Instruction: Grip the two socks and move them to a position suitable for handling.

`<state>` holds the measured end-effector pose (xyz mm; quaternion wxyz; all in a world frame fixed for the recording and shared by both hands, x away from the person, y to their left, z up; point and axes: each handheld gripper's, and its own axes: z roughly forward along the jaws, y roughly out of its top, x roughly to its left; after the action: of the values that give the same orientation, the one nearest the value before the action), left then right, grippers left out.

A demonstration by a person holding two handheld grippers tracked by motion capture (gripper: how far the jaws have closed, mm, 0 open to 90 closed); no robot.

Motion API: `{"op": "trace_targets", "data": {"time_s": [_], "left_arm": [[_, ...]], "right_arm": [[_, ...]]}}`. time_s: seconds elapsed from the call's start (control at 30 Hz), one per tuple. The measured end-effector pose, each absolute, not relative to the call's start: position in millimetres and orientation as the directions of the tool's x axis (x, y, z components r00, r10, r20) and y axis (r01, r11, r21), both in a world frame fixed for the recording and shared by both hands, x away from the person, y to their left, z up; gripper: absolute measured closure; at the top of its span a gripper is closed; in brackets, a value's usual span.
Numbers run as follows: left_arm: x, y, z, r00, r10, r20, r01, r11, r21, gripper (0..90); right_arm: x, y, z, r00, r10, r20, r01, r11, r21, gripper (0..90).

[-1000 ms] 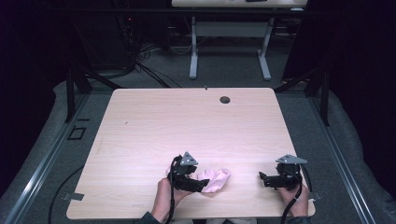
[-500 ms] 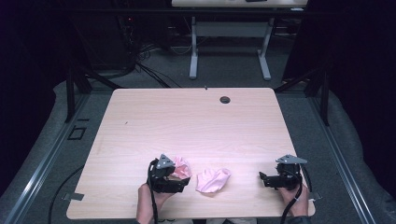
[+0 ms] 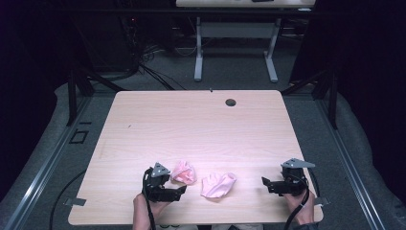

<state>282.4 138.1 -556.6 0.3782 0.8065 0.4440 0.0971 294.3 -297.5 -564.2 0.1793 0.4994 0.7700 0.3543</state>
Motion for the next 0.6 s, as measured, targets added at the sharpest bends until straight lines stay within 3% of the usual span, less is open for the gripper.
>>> {"op": "trace_targets", "data": {"time_s": [0.03,0.3,0.53,0.6], "left_arm": [[281.2,141.2,-557.4,0.582,0.794,-0.175,0.64,-0.315,0.701,16.3],[277.0,149.8,-556.2,0.587,0.797,-0.142,0.608,-0.319,0.727,13.0],[293.6,140.6,-555.7,0.596,0.795,-0.11,0.602,-0.351,0.717,20.0],[308.5,129.2,-558.2,0.612,0.786,-0.088,0.607,-0.395,0.69,25.7]], "right_arm": [[286.8,-279.3,-546.4,-0.49,0.869,0.07,0.614,0.287,0.735,4.4],[276.9,-213.3,-512.2,-0.664,0.746,0.04,0.525,0.428,0.736,9.5],[280.2,-195.0,-513.4,-0.7,0.713,0.043,0.508,0.455,0.731,10.3],[281.7,-200.9,-516.9,-0.686,0.724,0.067,0.527,0.431,0.732,9.9]]}}
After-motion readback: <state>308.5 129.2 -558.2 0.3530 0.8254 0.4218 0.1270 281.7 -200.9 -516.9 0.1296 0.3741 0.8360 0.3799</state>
